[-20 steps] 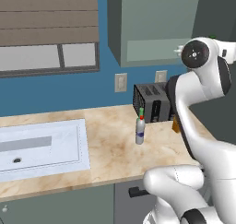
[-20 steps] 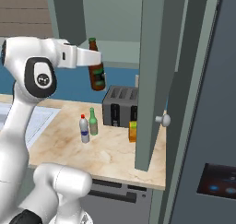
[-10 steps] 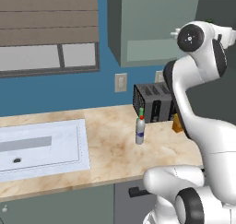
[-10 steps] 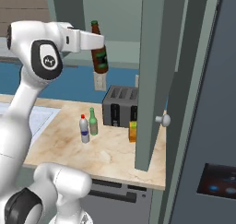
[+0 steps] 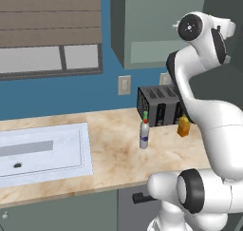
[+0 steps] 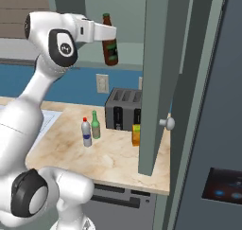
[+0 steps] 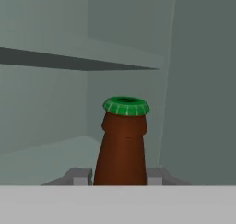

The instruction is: Sort all alcoholic drinks to one cabinet, and non-alcoholic drinks to the other.

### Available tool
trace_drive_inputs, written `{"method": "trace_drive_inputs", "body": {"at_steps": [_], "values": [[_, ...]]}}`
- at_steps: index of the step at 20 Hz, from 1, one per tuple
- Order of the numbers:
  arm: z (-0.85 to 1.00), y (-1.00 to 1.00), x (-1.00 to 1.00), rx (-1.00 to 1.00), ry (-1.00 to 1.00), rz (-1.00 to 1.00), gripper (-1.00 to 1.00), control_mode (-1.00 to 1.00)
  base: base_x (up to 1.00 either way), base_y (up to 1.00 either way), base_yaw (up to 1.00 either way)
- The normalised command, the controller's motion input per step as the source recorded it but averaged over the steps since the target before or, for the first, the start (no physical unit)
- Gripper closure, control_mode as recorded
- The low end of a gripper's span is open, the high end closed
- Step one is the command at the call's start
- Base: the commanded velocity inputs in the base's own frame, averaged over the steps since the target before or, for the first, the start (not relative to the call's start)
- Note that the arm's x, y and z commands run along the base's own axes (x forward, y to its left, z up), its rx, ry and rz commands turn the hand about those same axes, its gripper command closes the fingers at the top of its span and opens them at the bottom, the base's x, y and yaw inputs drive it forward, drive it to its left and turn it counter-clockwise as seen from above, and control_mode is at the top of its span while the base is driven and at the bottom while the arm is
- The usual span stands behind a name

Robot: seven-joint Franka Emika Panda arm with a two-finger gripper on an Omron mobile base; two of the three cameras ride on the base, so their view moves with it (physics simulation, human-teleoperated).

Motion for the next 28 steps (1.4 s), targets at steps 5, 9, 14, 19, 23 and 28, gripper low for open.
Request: {"method": "trace_drive_inputs", "body": {"at_steps": [5, 9, 14, 19, 23, 28], "values": [[0.01, -0.27, 0.42, 0.0, 0.0, 0.03, 1.0, -1.0, 0.0, 0.0, 0.0], [0.0, -0.31, 0.39, 0.0, 0.0, 0.03, 1.0, -1.0, 0.0, 0.0, 0.0], [0.0, -0.28, 0.4, 0.0, 0.0, 0.03, 1.0, -1.0, 0.0, 0.0, 0.0], [0.0, -0.17, 0.28, 0.0, 0.01, 0.03, 1.0, -1.0, 0.0, 0.0, 0.0], [-0.06, -0.18, 0.25, 0.0, 0.05, 0.03, 1.0, -1.0, 0.0, 0.0, 0.0], [-0.05, -0.24, 0.26, 0.0, 0.05, 0.04, 1.0, -1.0, 0.0, 0.0, 0.0]]}}
